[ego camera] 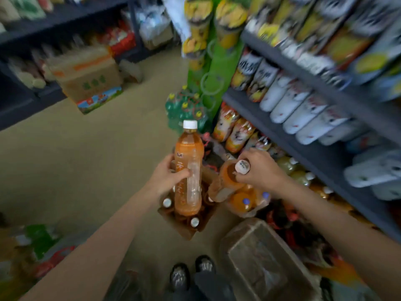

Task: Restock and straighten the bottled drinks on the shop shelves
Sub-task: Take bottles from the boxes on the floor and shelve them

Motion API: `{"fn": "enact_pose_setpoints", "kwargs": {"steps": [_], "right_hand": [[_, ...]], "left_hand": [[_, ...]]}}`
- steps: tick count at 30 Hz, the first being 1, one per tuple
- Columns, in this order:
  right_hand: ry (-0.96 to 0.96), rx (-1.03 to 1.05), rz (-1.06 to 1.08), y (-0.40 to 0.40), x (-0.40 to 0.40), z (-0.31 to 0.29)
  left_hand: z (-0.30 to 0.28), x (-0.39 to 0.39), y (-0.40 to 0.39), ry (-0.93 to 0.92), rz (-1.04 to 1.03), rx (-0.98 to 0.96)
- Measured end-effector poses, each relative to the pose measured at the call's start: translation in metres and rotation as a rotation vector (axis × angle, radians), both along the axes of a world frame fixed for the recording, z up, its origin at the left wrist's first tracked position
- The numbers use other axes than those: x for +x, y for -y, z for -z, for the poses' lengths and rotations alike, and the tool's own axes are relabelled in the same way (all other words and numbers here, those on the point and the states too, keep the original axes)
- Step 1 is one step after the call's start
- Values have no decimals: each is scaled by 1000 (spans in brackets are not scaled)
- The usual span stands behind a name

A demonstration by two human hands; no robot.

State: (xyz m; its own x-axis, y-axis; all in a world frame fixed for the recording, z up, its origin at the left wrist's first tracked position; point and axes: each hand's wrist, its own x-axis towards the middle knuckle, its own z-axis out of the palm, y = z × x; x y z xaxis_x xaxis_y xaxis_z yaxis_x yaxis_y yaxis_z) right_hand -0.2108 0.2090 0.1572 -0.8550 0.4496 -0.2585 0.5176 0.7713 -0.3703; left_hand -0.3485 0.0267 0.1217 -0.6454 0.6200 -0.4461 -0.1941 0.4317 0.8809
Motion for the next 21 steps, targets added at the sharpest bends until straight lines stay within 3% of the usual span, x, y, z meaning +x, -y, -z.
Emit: {"fn": "enact_pose_setpoints", "kwargs": {"steps": [5,10,16,21], "right_hand": [[-195,182,133,-16,85,-207],[-594,330,369,-25,210,-339],[-1225,272,789,-33,373,-401],[-1268,242,985,-34,526,-401]], "left_hand": [[-141,36,-93,-179,234,217],[-265,126,-158,-147,379,452],[-348,285,-197,-169,599,574],[-368,443,-211,-155,742,617]]}}
